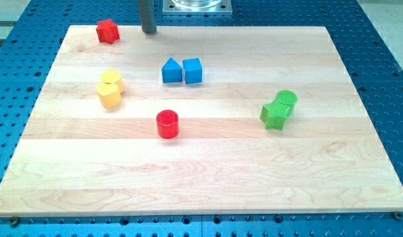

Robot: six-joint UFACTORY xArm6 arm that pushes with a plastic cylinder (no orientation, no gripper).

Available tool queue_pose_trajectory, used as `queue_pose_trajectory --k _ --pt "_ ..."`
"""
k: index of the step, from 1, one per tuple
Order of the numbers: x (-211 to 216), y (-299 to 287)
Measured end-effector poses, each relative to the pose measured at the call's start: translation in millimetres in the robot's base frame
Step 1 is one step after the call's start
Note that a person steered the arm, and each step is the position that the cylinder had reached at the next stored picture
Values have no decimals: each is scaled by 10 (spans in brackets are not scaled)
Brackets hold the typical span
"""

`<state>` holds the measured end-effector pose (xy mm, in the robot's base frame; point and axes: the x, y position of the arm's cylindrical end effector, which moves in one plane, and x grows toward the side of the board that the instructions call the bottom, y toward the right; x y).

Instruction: Push the red circle into the red star

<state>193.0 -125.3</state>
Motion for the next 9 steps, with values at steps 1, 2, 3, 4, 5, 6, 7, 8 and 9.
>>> queue_pose_trajectory --k 1,2,3,4,5,6,7,8,9 --pt "11 -477" --pt "211 -767" --pt "436 -502" --pt "285 -475" --pt "328 -448" --pt "337 -457" --pt "168 -221" --pt "154 900" --pt "191 2135"
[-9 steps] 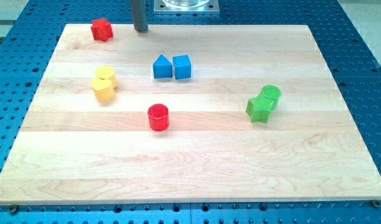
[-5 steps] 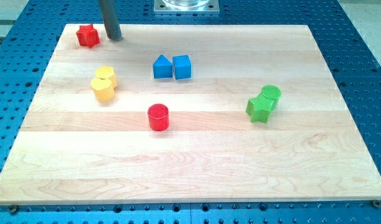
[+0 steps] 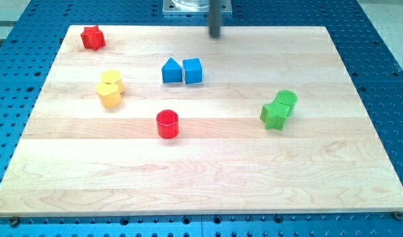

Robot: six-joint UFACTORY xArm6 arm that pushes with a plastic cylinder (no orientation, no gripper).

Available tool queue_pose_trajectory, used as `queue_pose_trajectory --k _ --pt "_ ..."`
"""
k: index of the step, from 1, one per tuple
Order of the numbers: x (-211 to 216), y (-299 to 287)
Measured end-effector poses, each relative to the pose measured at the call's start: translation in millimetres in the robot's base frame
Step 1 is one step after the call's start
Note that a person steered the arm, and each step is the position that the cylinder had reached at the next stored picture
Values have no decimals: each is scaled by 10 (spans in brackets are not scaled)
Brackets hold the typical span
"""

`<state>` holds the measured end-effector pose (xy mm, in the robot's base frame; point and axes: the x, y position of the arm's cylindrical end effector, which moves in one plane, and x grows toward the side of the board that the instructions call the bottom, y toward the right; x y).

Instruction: Push the red circle into the red star

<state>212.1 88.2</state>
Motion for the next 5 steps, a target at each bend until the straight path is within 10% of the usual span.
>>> queue_pose_trajectory --k 3,5 --pt "1607 -266" --pt "1761 -425"
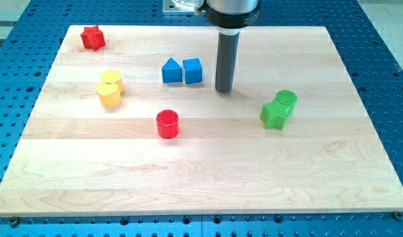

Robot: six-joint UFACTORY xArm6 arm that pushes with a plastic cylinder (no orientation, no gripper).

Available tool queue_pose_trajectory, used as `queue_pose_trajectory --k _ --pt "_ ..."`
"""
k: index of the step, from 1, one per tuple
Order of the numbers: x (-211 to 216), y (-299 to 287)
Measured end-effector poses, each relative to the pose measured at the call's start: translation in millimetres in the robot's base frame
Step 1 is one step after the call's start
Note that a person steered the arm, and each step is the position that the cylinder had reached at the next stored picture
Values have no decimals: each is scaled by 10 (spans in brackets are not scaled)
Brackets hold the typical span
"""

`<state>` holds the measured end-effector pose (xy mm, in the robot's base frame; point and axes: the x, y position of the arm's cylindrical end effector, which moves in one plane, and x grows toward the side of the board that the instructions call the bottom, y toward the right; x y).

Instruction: Push the red circle into the red star

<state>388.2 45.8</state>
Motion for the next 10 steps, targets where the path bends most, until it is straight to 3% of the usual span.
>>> queue_pose_trajectory --k 4,5,8,10 --pt "128 0" --pt "565 -196" --pt "1121 -488" --pt "921 -1146"
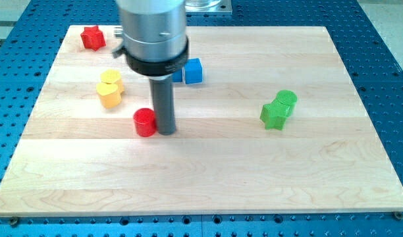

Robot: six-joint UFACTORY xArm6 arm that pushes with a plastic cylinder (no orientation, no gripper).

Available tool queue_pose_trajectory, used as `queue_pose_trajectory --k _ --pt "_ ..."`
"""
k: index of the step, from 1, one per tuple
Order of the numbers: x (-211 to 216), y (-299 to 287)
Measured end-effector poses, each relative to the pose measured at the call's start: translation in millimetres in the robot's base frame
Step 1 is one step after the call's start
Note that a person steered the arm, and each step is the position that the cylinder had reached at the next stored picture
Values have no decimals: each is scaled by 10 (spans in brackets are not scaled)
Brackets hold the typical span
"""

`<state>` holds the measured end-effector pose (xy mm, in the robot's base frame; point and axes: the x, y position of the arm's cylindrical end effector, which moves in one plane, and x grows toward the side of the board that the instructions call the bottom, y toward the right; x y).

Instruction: Push the red circle into the red star

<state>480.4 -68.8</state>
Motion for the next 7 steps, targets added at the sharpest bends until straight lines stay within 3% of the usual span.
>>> queue_pose_trajectory --k 1,2,3,4,7 --pt "145 -37" --pt "237 -521" --pt "-3 -506" --pt "-330 -172" --pt "-1762 -848"
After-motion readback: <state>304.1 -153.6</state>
